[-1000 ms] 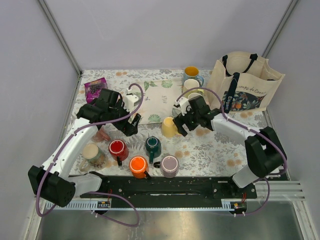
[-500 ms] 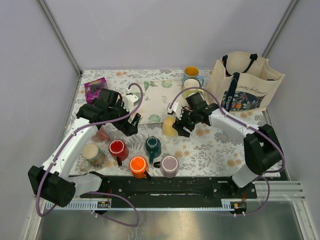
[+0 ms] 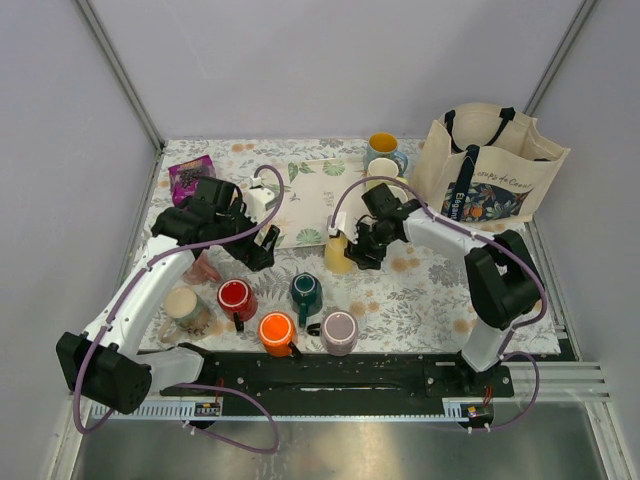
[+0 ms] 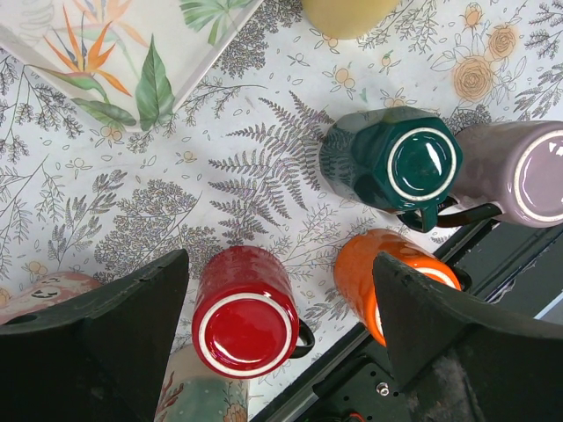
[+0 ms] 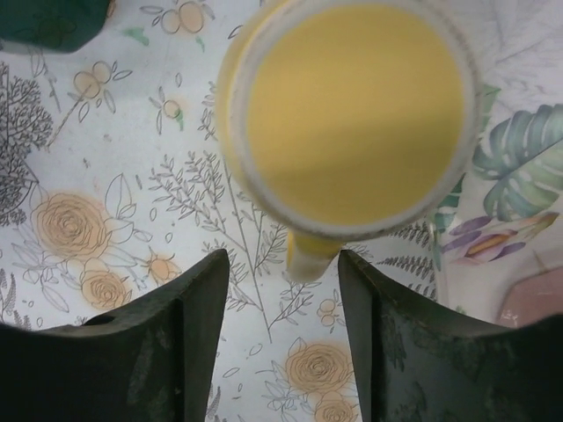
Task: Turn the mug right side up
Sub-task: Turn over the cup at the center of the board.
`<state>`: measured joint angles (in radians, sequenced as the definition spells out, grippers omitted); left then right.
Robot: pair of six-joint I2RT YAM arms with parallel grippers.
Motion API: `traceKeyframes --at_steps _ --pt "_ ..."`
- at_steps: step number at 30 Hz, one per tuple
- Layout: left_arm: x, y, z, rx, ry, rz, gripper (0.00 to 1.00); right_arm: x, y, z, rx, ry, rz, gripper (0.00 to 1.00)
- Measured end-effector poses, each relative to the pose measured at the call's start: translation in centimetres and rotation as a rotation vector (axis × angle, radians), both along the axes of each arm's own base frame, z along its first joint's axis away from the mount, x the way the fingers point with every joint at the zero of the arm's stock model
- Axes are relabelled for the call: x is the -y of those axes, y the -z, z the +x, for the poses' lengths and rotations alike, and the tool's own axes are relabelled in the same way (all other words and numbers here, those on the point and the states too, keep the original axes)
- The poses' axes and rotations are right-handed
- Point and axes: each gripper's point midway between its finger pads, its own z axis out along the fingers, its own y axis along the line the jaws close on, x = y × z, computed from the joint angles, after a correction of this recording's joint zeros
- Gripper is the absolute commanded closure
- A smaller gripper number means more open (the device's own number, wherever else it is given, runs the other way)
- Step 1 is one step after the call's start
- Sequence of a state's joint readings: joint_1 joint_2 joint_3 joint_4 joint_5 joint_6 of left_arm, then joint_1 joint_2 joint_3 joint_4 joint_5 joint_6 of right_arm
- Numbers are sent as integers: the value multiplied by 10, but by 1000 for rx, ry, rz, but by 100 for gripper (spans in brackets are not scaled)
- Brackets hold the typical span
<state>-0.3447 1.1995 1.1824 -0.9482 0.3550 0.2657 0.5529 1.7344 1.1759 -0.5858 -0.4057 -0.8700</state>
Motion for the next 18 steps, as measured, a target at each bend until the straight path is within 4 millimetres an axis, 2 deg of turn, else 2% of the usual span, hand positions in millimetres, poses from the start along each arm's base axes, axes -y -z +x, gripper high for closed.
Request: traceKeyframes --at_steps 3,6,10,14,18 --pt "0 0 0 0 -1 0 12 -6 0 11 -4 16 0 50" --pt "0 0 0 -1 -2 -1 12 -10 -3 21 3 47 0 65" --pt "0 2 1 -8 -3 -2 12 -11 -4 22 -10 68 -1 86" --pt "0 3 1 -16 -2 -2 12 -11 -3 19 -20 70 1 99" --pt "0 3 1 -16 -1 -3 16 -1 -7 3 -43 75 -11 100"
